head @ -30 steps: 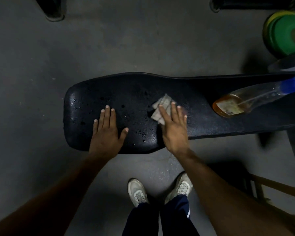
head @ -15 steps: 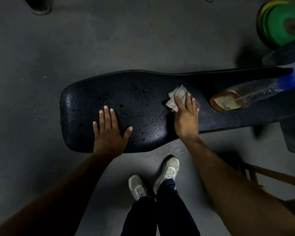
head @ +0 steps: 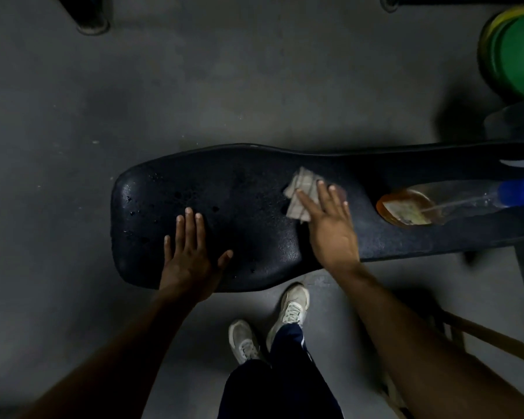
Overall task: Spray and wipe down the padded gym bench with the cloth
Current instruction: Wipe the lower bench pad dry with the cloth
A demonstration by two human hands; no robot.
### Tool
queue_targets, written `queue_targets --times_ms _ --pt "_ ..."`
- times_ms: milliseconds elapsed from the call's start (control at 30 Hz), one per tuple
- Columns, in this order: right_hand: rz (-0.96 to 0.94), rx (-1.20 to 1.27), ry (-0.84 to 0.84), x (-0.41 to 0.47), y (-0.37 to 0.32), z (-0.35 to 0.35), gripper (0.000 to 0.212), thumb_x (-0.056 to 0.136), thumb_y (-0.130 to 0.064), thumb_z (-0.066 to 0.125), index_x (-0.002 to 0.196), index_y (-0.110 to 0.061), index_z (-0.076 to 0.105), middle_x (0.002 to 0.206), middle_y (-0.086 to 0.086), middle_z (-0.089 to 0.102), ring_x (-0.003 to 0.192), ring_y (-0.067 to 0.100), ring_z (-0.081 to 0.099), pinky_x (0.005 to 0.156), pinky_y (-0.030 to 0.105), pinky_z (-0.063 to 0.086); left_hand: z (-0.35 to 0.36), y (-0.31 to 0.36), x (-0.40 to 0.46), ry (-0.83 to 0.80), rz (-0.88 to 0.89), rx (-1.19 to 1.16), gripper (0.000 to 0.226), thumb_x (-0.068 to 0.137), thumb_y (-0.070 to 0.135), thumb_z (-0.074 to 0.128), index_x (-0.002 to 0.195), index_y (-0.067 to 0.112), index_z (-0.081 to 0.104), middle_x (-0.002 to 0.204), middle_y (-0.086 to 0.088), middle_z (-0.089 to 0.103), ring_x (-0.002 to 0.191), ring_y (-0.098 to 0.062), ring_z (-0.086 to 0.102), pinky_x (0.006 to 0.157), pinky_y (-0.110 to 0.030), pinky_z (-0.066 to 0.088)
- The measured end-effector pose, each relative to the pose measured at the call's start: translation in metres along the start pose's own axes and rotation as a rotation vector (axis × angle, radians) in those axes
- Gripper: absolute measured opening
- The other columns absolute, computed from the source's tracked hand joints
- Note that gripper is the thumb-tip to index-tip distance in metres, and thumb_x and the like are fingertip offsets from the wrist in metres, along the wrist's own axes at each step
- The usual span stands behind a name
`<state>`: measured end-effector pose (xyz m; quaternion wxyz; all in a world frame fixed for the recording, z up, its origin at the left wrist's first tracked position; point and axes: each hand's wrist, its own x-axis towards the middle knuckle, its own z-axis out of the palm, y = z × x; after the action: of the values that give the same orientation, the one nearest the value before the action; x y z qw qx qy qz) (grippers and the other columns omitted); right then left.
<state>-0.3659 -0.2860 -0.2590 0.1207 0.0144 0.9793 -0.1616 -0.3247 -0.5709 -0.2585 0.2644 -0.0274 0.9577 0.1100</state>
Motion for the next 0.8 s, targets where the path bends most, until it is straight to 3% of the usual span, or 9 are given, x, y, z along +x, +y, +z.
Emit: queue_targets --times_ms 167,233,367,533,667,800 --pt "0.096 0.093 0.031 0.07 -0.019 -0.004 0.073 0.093 -0.004 0.05 0.159 -0.03 0.036 0.172 0.015 0.017 0.16 0.038 0.01 0.127 0.06 0.014 0.006 0.001 -0.001 0.036 -0.014 0.016 0.098 0.09 0.076 0.023 0.154 0.016 -0.02 0.159 0.001 -0.035 0.147 -0.017 -0.03 0.122 -0.049 -0.005" --pt "0.011 0.105 0.033 0.085 -0.044 0.002 0.074 0.09 -0.004 0.053 0.158 -0.03 0.039 0.171 0.016 0.02 0.159 0.038 0.014 0.127 0.061 0.013 0.006 0.0 -0.001 0.045 -0.01 0.024 0.098 0.09 0.076 0.023 0.155 0.016 -0.018 0.16 0.0 -0.032 0.148 -0.017 -0.029 0.122 -0.048 -0.006" --pt "-0.335 0.07 -0.043 0.075 -0.096 0.019 0.075 0.09 -0.001 0.054 0.158 -0.03 0.039 0.172 0.015 0.018 0.159 0.036 0.014 0.128 0.057 0.012 0.005 0.001 0.001 0.051 -0.003 0.04 0.098 0.088 0.078 0.016 0.156 0.014 -0.014 0.162 -0.002 -0.028 0.149 -0.018 -0.025 0.122 -0.049 -0.003" --pt "-0.479 -0.08 -0.041 0.037 -0.068 0.027 0.077 0.091 -0.01 0.054 0.159 -0.038 0.033 0.172 0.004 0.022 0.16 0.027 0.017 0.128 0.052 0.019 0.001 0.001 -0.001 0.034 -0.008 0.057 0.098 0.088 0.079 0.015 0.155 0.015 -0.015 0.161 -0.003 -0.028 0.149 -0.019 -0.024 0.122 -0.049 -0.002" --pt "-0.246 -0.083 0.024 0.037 -0.016 0.005 0.075 0.088 -0.014 0.055 0.157 -0.039 0.039 0.171 0.004 0.027 0.158 0.029 0.025 0.124 0.054 0.027 -0.003 0.002 0.0 -0.005 -0.019 0.047 0.097 0.089 0.078 0.016 0.153 0.017 -0.023 0.158 0.0 -0.036 0.146 -0.016 -0.031 0.123 -0.048 -0.005" --pt "0.001 0.01 0.01 0.065 -0.001 -0.011 0.068 0.097 -0.009 0.055 0.158 -0.034 0.038 0.171 0.012 0.024 0.159 0.036 0.017 0.125 0.058 0.023 -0.004 0.001 -0.002 0.014 -0.012 0.04 0.096 0.091 0.078 0.018 0.153 0.017 -0.025 0.158 0.0 -0.037 0.145 -0.016 -0.033 0.123 -0.048 -0.006"
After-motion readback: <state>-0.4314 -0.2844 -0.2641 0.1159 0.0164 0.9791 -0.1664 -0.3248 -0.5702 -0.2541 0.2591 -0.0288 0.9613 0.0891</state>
